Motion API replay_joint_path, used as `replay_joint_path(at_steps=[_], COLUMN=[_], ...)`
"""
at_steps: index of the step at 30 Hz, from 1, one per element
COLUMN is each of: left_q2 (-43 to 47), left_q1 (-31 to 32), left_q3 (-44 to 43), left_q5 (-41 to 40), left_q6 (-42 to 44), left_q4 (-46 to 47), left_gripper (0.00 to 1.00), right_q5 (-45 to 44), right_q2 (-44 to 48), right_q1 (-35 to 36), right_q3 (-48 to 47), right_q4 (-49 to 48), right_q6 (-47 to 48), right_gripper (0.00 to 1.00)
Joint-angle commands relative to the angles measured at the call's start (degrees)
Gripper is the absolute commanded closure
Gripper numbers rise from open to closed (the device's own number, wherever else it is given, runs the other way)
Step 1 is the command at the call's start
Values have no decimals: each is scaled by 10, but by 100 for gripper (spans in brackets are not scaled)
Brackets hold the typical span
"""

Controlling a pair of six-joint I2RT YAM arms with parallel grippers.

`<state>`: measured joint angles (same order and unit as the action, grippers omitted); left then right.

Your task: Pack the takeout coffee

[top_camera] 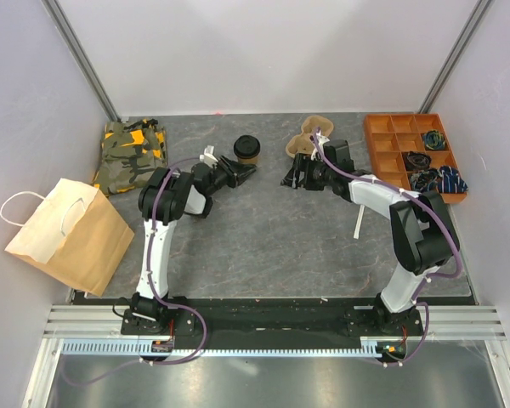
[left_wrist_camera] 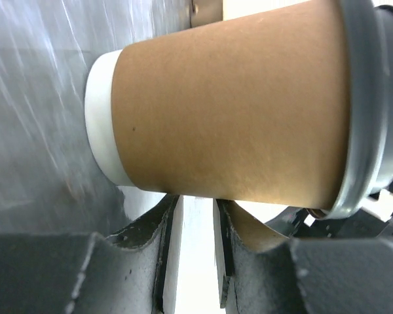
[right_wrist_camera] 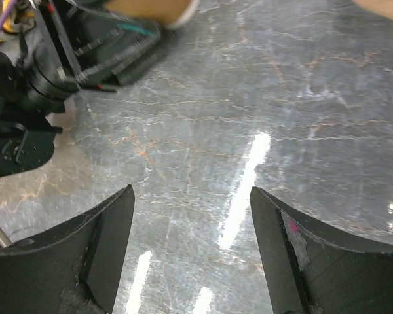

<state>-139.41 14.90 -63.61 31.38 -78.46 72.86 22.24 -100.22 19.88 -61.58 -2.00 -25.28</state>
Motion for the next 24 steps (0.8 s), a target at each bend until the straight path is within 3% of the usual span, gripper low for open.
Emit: replay_joint_path(at_steps=[1,11,16,24], left_q2=[-19,-39,1,161], left_q1=[-9,-14,-16,-15], left_q3=[-53,-123,-65,87], left_q5=[-14,-8,-4,49], left_q6=[2,18,14,79], left_q4=[-23,-70,-55,-69], left_gripper=[68,67,62,44], right_q5=[3,3,-23,-101], right_q2=[-4,2,-1,-66], right_q1=[-12,-30,-48,-98], right_q3=[-23,-42,-85,-237], right_q4=[-1,9,17,71], right_q6=[0,10,39,112], right_gripper=[20,19,19,15])
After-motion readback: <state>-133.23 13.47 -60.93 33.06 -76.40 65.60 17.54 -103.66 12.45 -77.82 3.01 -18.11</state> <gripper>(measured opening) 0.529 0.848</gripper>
